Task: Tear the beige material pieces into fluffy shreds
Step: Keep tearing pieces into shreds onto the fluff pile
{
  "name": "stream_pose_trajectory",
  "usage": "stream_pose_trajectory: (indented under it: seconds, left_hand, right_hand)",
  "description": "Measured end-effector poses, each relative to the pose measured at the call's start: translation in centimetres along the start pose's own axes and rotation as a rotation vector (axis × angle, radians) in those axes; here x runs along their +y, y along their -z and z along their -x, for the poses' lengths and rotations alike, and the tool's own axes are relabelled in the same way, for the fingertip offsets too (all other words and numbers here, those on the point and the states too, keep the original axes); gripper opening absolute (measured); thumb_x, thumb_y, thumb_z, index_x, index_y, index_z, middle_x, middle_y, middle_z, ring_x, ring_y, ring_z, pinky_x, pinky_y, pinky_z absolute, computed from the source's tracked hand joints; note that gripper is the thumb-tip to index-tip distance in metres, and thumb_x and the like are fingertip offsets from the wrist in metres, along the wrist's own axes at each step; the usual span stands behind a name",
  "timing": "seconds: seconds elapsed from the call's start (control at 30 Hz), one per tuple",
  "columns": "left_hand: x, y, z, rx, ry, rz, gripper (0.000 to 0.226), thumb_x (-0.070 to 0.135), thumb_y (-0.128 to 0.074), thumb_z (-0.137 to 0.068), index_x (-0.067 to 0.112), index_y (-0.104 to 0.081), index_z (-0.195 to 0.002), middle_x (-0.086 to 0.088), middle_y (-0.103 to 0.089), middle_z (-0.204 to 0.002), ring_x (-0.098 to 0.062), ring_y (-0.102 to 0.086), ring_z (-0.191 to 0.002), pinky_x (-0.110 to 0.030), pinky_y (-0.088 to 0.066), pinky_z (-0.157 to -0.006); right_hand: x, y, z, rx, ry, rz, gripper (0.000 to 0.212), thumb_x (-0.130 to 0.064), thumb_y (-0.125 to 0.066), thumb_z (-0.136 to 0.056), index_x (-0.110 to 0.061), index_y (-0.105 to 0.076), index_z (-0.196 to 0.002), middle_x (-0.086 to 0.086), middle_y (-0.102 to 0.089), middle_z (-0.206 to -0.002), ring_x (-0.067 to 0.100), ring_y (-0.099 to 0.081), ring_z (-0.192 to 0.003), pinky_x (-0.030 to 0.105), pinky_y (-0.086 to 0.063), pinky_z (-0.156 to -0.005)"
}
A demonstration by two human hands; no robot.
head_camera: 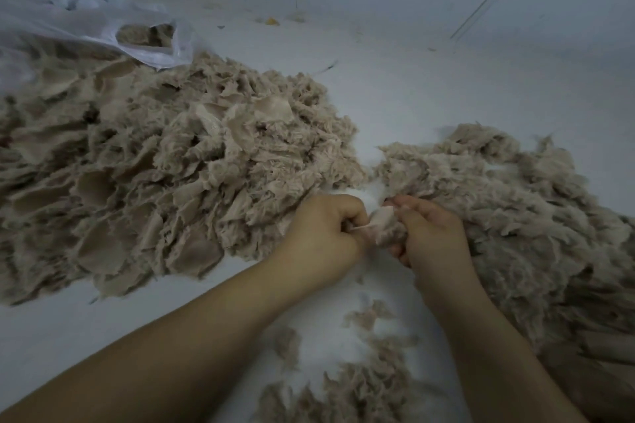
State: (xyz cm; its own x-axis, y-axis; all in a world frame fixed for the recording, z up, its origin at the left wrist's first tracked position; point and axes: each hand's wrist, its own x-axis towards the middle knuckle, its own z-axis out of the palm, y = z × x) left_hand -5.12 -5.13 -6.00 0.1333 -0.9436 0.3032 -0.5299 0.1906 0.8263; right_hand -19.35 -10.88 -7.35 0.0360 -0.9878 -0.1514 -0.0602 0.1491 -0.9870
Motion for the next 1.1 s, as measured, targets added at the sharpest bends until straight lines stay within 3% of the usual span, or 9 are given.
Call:
stream_pose_trajectory:
  seconds: [0.17,0.27,0.4,0.5,0.6,0.7,0.83,0.97,1.1]
  left_hand:
    - [-0.8,1.4,0.9,0.033,0.108,0.054,0.02,0.009,-0.067,-0.09,0.015,-0.066,-0.071,-0.001,-0.057,-0.052,-0.022,-0.056,-0.045,-0.037,-0.048,-0.049]
    - [-0.6,0.8,1.0,0.094,0.086,0.031,0.015,0.007,-0.066,-0.09,0.016,-0.071,-0.079,0.007,-0.057,-0.052,-0.015,-0.057,-0.047,-0.036,-0.051,-0.051]
    - [-0.6,0.5,1.1,0.119,0.037,0.0,0.012,0.014,-0.066,-0.091,0.012,-0.073,-0.081,-0.001,-0.059,-0.054,-0.016,-0.057,-0.048,-0.039,-0.05,-0.05]
    - [-0.3,0.5,1.3,0.107,0.102,0.235,0.017,0.01,-0.06,-0.095,0.015,-0.074,-0.088,-0.003,-0.065,-0.06,-0.016,-0.06,-0.043,-0.026,-0.047,-0.042]
    - [-0.2,0.7,1.0,0.204,0.183,0.447,0.024,0.004,-0.052,-0.099,0.02,-0.069,-0.094,-0.005,-0.066,-0.062,-0.02,-0.062,-0.046,-0.027,-0.049,-0.044]
    - [-0.2,0.8,0.9,0.213,0.171,0.497,0.025,0.004,-0.047,-0.101,0.018,-0.067,-0.096,-0.007,-0.065,-0.06,-0.021,-0.063,-0.049,-0.026,-0.051,-0.048]
    - [0.1,0.4,1.0,0.101,0.118,0.416,0.029,0.002,-0.049,-0.1,0.024,-0.068,-0.096,-0.018,-0.069,-0.068,-0.029,-0.067,-0.052,-0.03,-0.056,-0.052]
    - [-0.3,0.9,0.9,0.2,0.16,0.526,0.024,0.003,-0.045,-0.102,0.017,-0.064,-0.104,-0.01,-0.065,-0.063,-0.024,-0.064,-0.05,-0.028,-0.053,-0.049]
    - [-0.3,0.8,1.2,0.25,0.158,0.559,0.019,0.005,-0.042,-0.103,0.016,-0.058,-0.102,-0.007,-0.064,-0.068,-0.025,-0.062,-0.05,-0.032,-0.051,-0.047]
  right_hand:
    - [-0.2,-0.2,0.9,-0.036,0.152,0.043,0.018,-0.027,-0.061,-0.099,-0.022,-0.076,-0.091,-0.008,-0.06,-0.057,0.002,-0.049,-0.046,0.018,-0.04,-0.043]
    - [-0.6,-0.3,1.7,-0.123,0.222,0.074,0.028,-0.039,-0.065,-0.094,-0.026,-0.075,-0.073,-0.008,-0.049,-0.048,0.006,-0.041,-0.043,0.02,-0.036,-0.042]
    - [-0.7,-0.2,1.7,-0.142,0.247,0.103,0.021,-0.029,-0.075,-0.088,-0.014,-0.069,-0.073,-0.007,-0.057,-0.051,0.005,-0.046,-0.045,0.018,-0.039,-0.044]
    - [-0.5,0.0,1.3,-0.129,0.238,0.082,0.018,-0.022,-0.071,-0.092,-0.016,-0.069,-0.075,-0.001,-0.063,-0.056,0.009,-0.051,-0.049,0.021,-0.043,-0.047]
    - [-0.2,-0.1,1.1,-0.146,0.233,0.102,0.026,-0.023,-0.065,-0.097,-0.008,-0.066,-0.076,0.023,-0.056,-0.062,0.021,-0.046,-0.056,0.033,-0.04,-0.055]
    - [-0.1,-0.2,1.0,-0.203,0.227,0.09,0.032,-0.022,-0.061,-0.099,-0.002,-0.062,-0.075,0.029,-0.052,-0.067,0.024,-0.045,-0.061,0.038,-0.039,-0.06]
    - [-0.1,-0.2,1.3,-0.242,0.285,0.094,0.035,-0.017,-0.061,-0.099,-0.011,-0.066,-0.064,0.01,-0.054,-0.056,0.015,-0.045,-0.054,0.027,-0.039,-0.051]
    - [-0.1,-0.1,1.0,-0.129,0.25,0.061,0.039,-0.017,-0.065,-0.097,-0.02,-0.071,-0.058,-0.009,-0.043,-0.043,0.008,-0.031,-0.043,0.018,-0.031,-0.043]
    - [-0.1,-0.2,1.2,-0.065,0.249,0.066,0.032,-0.02,-0.066,-0.096,-0.02,-0.072,-0.065,-0.007,-0.039,-0.042,0.009,-0.03,-0.041,0.017,-0.031,-0.04]
